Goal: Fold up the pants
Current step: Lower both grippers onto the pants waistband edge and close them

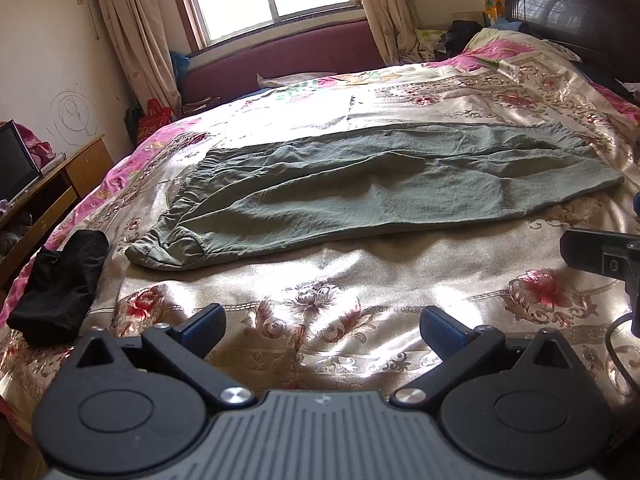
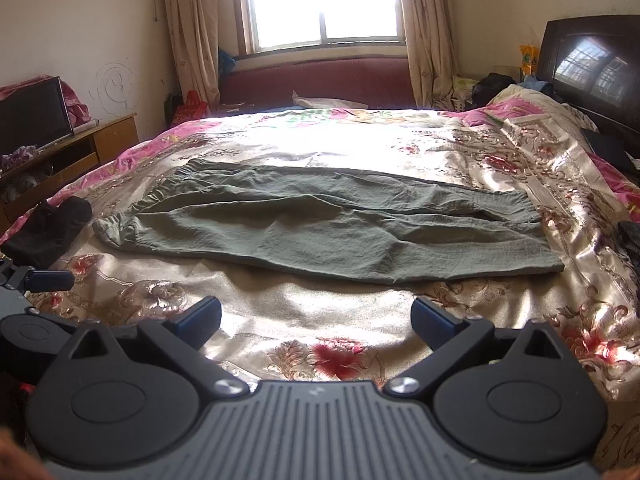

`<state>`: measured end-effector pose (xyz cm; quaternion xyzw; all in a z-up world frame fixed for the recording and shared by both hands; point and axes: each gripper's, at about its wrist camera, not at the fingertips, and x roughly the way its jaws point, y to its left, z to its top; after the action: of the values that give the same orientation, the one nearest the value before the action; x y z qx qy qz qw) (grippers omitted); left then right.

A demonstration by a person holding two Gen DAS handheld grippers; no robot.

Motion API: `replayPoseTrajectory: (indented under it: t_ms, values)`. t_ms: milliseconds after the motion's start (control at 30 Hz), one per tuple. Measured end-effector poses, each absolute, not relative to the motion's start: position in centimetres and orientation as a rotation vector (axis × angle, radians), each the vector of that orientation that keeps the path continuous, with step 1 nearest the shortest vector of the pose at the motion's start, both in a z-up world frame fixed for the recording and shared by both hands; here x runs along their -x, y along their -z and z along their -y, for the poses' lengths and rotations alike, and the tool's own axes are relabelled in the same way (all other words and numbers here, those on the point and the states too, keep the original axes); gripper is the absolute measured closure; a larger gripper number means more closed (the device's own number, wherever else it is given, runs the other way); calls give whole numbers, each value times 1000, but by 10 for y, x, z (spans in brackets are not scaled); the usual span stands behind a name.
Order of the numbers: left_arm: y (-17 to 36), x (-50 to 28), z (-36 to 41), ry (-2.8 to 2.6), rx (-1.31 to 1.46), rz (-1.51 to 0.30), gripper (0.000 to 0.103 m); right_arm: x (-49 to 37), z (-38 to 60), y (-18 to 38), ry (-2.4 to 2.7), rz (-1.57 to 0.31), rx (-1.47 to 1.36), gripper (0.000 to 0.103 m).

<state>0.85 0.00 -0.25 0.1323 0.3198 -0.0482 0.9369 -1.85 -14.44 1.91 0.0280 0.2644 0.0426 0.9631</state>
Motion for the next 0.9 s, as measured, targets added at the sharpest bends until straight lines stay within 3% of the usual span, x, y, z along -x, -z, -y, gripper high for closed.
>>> replayPoseTrajectory:
  t_ms: [300, 367, 433, 533, 567, 900]
  values:
    - [22, -102, -57, 123, -293, -642, 0, -89, 111, -9, -241, -569, 124, 4]
    - [30, -131, -77, 143, -290, -668, 2, -120, 102, -1, -303, -580, 160, 10]
    - [38, -155, -99, 162, -294, -679, 18, -153, 87, 8, -375, -592, 202, 18]
    - [51, -190, -136, 132, -290, -750, 39, -191, 61, 20, -498, -652, 251, 22]
    - [53, -196, -145, 125, -293, -771, 41, -199, 53, 23, -541, -675, 268, 25]
    - [36, -252, -207, 110, -245, -777, 40, -246, -28, 31, -808, -796, 355, 28]
